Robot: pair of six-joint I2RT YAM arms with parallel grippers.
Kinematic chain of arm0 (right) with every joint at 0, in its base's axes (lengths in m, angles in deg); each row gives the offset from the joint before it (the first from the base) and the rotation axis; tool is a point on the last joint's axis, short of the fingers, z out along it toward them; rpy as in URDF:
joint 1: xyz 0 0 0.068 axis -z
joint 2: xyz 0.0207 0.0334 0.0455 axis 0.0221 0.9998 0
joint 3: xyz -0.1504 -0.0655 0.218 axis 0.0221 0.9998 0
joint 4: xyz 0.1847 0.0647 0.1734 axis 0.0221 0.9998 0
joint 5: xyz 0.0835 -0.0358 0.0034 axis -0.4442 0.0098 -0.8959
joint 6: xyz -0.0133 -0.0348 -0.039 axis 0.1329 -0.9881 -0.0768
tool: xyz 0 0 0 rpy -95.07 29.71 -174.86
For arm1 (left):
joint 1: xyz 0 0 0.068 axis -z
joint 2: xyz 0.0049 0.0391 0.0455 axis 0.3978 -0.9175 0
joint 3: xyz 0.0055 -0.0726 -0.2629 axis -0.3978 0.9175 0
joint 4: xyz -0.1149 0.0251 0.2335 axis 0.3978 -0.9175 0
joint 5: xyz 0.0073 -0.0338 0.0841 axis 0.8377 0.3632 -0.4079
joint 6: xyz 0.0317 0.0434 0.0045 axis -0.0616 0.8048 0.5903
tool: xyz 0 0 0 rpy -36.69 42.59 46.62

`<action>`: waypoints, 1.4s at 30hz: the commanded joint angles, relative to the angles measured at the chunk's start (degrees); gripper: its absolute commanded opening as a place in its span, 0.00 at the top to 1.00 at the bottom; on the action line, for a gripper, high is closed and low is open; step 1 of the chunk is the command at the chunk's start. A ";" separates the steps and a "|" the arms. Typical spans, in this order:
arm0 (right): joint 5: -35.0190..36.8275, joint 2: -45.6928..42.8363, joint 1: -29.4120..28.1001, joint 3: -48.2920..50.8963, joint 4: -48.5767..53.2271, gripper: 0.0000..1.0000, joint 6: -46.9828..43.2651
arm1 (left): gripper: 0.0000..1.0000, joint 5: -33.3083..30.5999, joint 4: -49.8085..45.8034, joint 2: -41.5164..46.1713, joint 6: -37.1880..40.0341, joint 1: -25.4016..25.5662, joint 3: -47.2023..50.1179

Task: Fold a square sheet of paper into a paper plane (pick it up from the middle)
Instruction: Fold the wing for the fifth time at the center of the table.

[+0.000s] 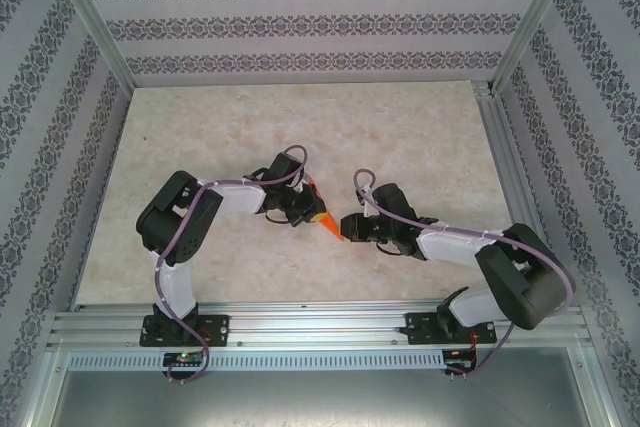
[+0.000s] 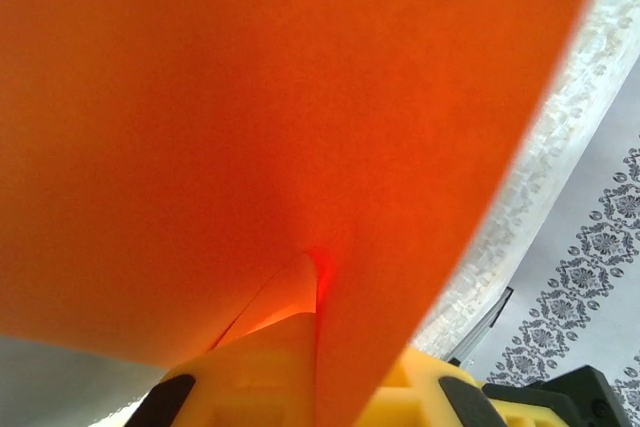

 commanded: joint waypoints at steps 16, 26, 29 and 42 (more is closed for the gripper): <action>-12.84 14.06 3.43 -1.79 -19.09 0.92 15.06 | 0.99 4.44 -0.54 0.16 5.70 -3.15 0.22; -15.59 13.18 4.72 -2.05 -21.03 0.90 17.68 | 0.99 4.33 0.84 0.89 5.80 -3.38 2.51; -15.31 13.75 4.59 -3.48 -16.98 0.90 16.46 | 0.99 4.29 0.70 1.51 6.23 -3.32 2.82; -16.23 18.66 2.00 -5.55 -15.27 0.90 15.32 | 0.99 5.01 0.94 2.41 7.94 -4.43 4.88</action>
